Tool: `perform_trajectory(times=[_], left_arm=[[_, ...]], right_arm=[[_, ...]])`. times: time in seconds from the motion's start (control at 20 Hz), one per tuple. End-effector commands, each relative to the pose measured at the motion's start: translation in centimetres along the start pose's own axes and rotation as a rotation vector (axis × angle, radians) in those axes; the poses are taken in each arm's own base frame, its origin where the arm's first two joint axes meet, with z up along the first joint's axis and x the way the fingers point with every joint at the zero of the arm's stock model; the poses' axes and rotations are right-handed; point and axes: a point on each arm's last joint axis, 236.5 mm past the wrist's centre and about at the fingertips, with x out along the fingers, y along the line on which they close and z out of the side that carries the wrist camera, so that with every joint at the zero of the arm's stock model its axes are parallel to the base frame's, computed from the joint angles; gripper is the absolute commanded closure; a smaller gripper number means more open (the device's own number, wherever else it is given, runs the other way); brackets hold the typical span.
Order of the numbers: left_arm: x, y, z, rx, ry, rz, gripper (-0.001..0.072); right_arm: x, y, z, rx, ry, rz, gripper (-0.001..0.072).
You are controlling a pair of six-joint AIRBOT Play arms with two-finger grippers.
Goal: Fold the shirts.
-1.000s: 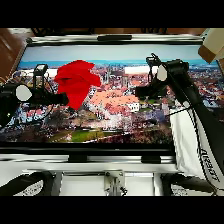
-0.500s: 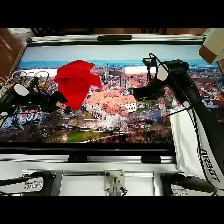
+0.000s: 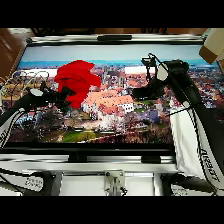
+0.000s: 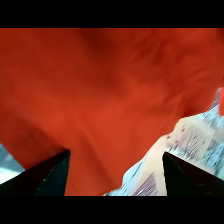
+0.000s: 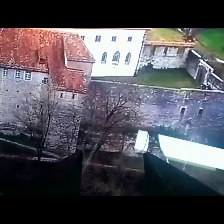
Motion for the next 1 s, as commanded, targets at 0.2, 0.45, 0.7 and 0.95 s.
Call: perform_trajectory(times=[0.2, 0.45, 0.7, 0.95], left_arm=[[0.0, -2.5, 1.3, 0.123, 0.016, -0.058, 0.0185], [-4.3, 1.9, 0.5, 0.213, 0.134, 0.091, 0.0181], [-2.0, 3.7, -0.6, 0.117, 0.169, 0.111, 0.0099], [0.4, 2.2, 0.0, -0.008, 0.132, 0.023, 0.0097]], right_arm=[[0.0, 0.0, -0.1, -0.002, 0.006, 0.000, 0.0216], [0.0, -0.1, -0.1, -0.003, 0.003, -0.003, 0.0216], [0.0, 0.2, -0.2, 0.000, 0.009, 0.009, 0.0216], [0.0, 0.3, 0.0, 0.001, 0.001, 0.012, 0.0216]])
